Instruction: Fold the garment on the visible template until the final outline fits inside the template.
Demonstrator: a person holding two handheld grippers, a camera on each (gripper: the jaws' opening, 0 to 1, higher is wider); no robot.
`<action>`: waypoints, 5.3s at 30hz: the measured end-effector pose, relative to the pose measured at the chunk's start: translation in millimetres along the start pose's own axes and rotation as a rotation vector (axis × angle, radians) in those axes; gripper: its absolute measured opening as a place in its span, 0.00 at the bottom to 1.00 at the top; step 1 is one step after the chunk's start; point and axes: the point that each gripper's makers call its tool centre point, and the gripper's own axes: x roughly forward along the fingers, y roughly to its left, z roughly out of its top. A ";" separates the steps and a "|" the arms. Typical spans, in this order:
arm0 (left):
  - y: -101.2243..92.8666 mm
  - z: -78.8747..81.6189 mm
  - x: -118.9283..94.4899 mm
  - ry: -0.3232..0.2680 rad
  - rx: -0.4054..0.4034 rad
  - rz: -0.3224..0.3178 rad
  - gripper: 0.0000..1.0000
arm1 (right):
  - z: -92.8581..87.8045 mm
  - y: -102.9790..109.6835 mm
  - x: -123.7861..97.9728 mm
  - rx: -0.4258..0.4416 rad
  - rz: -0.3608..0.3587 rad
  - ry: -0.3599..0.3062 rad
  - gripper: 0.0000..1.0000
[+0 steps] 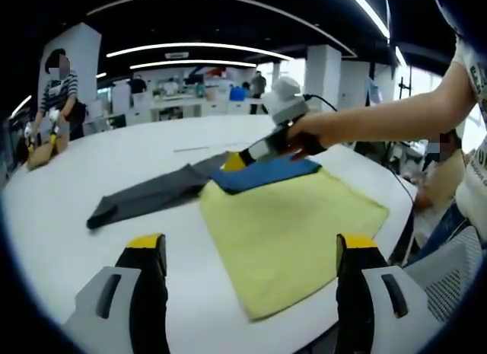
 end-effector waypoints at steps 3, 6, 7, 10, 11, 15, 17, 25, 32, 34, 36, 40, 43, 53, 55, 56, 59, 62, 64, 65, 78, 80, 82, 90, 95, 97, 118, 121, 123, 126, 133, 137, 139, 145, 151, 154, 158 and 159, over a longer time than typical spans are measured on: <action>0.9 1.9 1.5 -0.001 0.004 0.001 0.91 | 3.5 -11.5 -8.7 -0.023 -0.026 -0.001 0.33; 2.3 3.9 3.3 -0.005 0.003 0.002 0.93 | 2.2 -20.5 -18.7 -0.043 -0.050 -0.002 0.48; 2.4 5.0 3.4 -0.007 0.003 0.001 0.93 | 0.0 -23.0 -23.6 -0.045 -0.055 0.002 0.52; 3.0 7.4 3.1 -0.014 0.002 0.002 0.95 | -6.8 -31.9 -37.1 -0.052 -0.077 0.008 0.60; 3.1 7.8 3.2 -0.015 0.002 0.002 0.95 | -9.7 -35.0 -41.5 -0.052 -0.087 0.010 0.62; 3.0 12.1 2.1 -0.022 0.009 0.007 0.97 | -22.4 -47.7 -63.1 -0.056 -0.116 0.009 0.70; 2.8 14.1 1.3 -0.030 0.009 0.007 0.98 | -29.9 -54.4 -72.4 -0.047 -0.134 0.019 0.71; 0.1 13.9 3.8 -0.021 0.020 -0.003 0.99 | -55.4 -81.6 -113.8 -0.020 -0.201 0.029 0.71; -0.8 19.1 5.6 -0.041 -0.004 -0.009 0.99 | -76.5 -109.9 -142.3 0.052 -0.264 0.048 0.70; 0.7 20.3 5.8 -0.047 -0.012 -0.008 0.99 | -79.5 -116.2 -148.7 0.076 -0.268 0.037 0.71; 0.3 21.2 5.7 -0.046 -0.016 -0.008 0.99 | -83.3 -121.2 -155.0 0.098 -0.273 0.031 0.71; -2.3 20.8 5.3 -0.034 -0.010 -0.008 0.99 | -89.5 -128.4 -165.3 0.111 -0.284 0.029 0.70; -4.2 20.6 5.3 -0.028 -0.006 -0.008 0.99 | -98.1 -136.6 -171.2 0.108 -0.301 0.051 0.67; -7.1 24.9 5.5 -0.030 -0.006 -0.006 0.99 | -128.1 -148.2 -186.8 0.083 -0.336 0.105 0.46; -7.2 25.3 5.6 -0.030 -0.004 -0.005 0.99 | -130.4 -149.9 -188.4 0.083 -0.342 0.101 0.40; -7.4 25.2 5.6 -0.028 -0.002 -0.005 0.99 | -131.3 -150.8 -188.8 0.083 -0.345 0.100 0.37; -8.7 24.6 5.3 -0.023 0.005 -0.008 0.99 | -136.1 -158.1 -191.2 0.079 -0.367 0.101 0.29; -6.4 22.5 5.2 -0.021 0.006 -0.007 0.99 | -138.5 -161.2 -192.2 0.086 -0.379 0.098 0.20; -5.0 22.1 4.5 -0.023 0.003 -0.005 0.99 | -139.7 -163.2 -191.9 0.090 -0.384 0.094 0.15; -4.5 22.1 4.1 -0.023 0.002 -0.004 0.99 | -141.6 -162.6 -190.5 0.092 -0.381 0.098 0.14; 1.8 19.5 0.2 -0.027 0.002 0.008 0.98 | -153.3 -162.6 -187.9 0.078 -0.395 0.121 0.00; 0.9 19.7 0.0 -0.025 0.001 0.009 0.98 | -153.0 -162.0 -188.6 0.074 -0.394 0.121 0.00; 0.3 20.0 0.2 -0.028 0.000 0.009 0.98 | -153.0 -161.6 -189.3 0.069 -0.396 0.122 0.00; 0.0 18.6 -0.7 -0.023 0.007 0.014 0.98 | -156.1 -165.3 -195.4 0.063 -0.400 0.135 0.00; 1.0 18.3 -1.8 -0.021 0.008 0.016 0.98 | -159.3 -167.3 -201.2 0.061 -0.406 0.145 0.00; 1.6 18.2 -2.1 -0.020 0.009 0.018 0.98 | -160.3 -168.7 -203.6 0.062 -0.408 0.149 0.00; 10.1 17.7 -5.0 -0.017 0.009 0.025 0.97 | -169.8 -181.0 -222.6 0.056 -0.422 0.186 0.00; 8.8 19.3 -5.5 -0.026 0.003 0.021 0.97 | -170.5 -183.0 -224.1 0.058 -0.425 0.188 0.00; 8.6 18.4 -5.1 -0.020 0.008 0.021 0.96 | -171.0 -183.5 -225.2 0.061 -0.430 0.190 0.00; 8.8 17.5 -5.0 -0.016 0.006 0.020 0.96 | -172.4 -185.7 -227.2 0.054 -0.436 0.196 0.00; 10.2 18.9 -3.7 -0.014 0.010 0.020 0.96 | -172.7 -188.0 -229.9 0.068 -0.431 0.184 0.00; 11.6 19.0 -2.6 -0.008 0.016 0.020 0.95 | -167.4 -188.1 -232.3 0.079 -0.425 0.146 0.05; 12.5 20.2 -2.3 -0.009 0.017 0.021 0.94 | -164.3 -184.6 -231.6 0.101 -0.401 0.122 0.15; 16.2 23.0 1.8 -0.008 0.016 0.023 0.93 | -147.6 -172.7 -232.8 0.083 -0.346 0.052 0.47; 25.1 23.8 5.2 -0.008 0.002 0.035 0.92 | -129.1 -153.2 -236.8 0.064 -0.291 -0.011 0.67; 31.2 25.0 5.4 -0.003 0.013 0.047 0.92 | -122.9 -140.4 -239.4 0.035 -0.260 -0.023 0.75; 38.5 29.6 6.0 -0.007 0.019 0.060 0.90 | -116.6 -121.7 -244.1 0.001 -0.212 -0.041 0.83; 39.7 30.4 6.2 -0.007 0.020 0.063 0.90 | -115.9 -118.3 -245.3 -0.003 -0.205 -0.042 0.84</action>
